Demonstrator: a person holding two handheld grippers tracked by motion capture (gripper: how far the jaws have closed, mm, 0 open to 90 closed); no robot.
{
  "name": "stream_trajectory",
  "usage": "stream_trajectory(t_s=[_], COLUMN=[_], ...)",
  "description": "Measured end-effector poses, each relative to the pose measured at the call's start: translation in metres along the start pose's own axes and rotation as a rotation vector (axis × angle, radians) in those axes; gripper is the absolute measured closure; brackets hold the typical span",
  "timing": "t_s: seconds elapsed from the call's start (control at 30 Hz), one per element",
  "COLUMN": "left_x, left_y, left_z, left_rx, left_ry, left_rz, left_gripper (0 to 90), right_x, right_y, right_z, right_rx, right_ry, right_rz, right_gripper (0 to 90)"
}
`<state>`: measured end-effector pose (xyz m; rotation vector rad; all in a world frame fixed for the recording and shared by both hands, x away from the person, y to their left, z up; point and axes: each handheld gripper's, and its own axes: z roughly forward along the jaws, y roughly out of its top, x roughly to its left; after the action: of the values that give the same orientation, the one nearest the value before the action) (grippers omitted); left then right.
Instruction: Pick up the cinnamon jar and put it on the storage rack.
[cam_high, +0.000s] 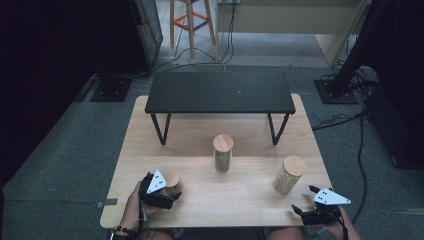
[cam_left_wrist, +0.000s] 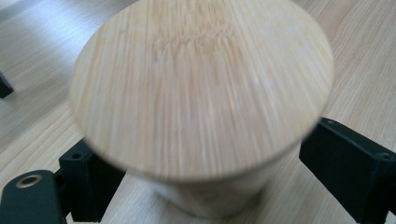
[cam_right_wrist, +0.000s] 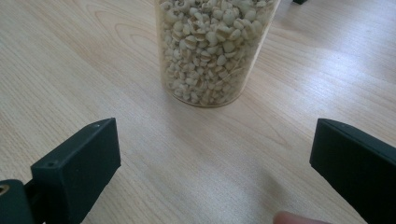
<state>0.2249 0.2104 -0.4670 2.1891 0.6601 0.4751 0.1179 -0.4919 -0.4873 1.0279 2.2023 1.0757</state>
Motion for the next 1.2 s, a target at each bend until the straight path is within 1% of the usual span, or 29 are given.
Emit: stream_trajectory(t_s=[0.17,0.27,0.3,0.33,0.37,0.43,0.47,0.5,0.53,0.57,0.83,1.03,1.13,1.17,1.2], left_x=[0.0,0.0,0.001,0.001,0.001,0.002,0.004,0.004,0.004,0.005,0.008,0.004,0.006,0.006,0.007], left_y=[0.007,0.014,0.016,0.02,0.02,0.022,0.022,0.022,0.022,0.022,0.022,0.023,0.024,0.024,0.024], left_z=[0.004,0.008,0.008,0.01,0.01,0.012,0.013,0.013,0.013,0.012,0.012,0.011,0.011,0.011,0.009], left_rx=[0.013,0.029,0.033,0.039,0.039,0.045,0.044,0.044,0.041,0.038,0.037,0.038,0.036,0.036,0.029], left_ry=[0.001,0.009,0.004,0.005,0.005,0.006,0.003,0.003,0.003,0.0,-0.01,0.004,-0.003,-0.003,-0.002], left_rz=[-0.001,-0.007,-0.007,-0.006,-0.006,-0.008,-0.02,-0.02,-0.021,-0.025,-0.041,-0.042,-0.067,-0.067,-0.075], left_gripper=[10.1,10.2,13.0,13.1,13.1,15.6,17.1,19.6,19.6,22.5,23.9,24.4,24.5,24.6,24.6], right_x=[0.0,0.0,0.0,0.0,0.0,0.0,0.0,0.0,0.0,0.0,-0.001,-0.001,-0.001,0.0,0.0], right_y=[0.0,0.0,0.0,0.0,0.0,0.0,0.0,0.0,0.0,0.0,0.0,0.0,0.0,0.0,0.0], right_z=[0.0,0.0,0.0,0.0,0.0,0.0,0.0,0.0,0.0,0.0,0.0,0.0,0.0,0.0,0.0], right_rx=[-0.001,-0.001,-0.001,-0.001,-0.001,0.0,0.0,0.0,0.0,-0.001,0.0,0.0,0.0,0.0,0.0], right_ry=[0.001,0.001,0.001,0.001,0.001,0.0,0.001,0.001,0.001,0.0,-0.001,-0.001,-0.001,-0.002,-0.003], right_rz=[0.005,0.004,0.006,0.006,0.006,0.006,0.006,0.006,0.006,0.007,0.007,0.005,0.006,0.006,0.006], right_gripper=[1.4,1.5,1.4,1.4,1.4,1.4,1.4,1.4,1.4,1.4,1.4,1.4,1.5,1.4,1.4])
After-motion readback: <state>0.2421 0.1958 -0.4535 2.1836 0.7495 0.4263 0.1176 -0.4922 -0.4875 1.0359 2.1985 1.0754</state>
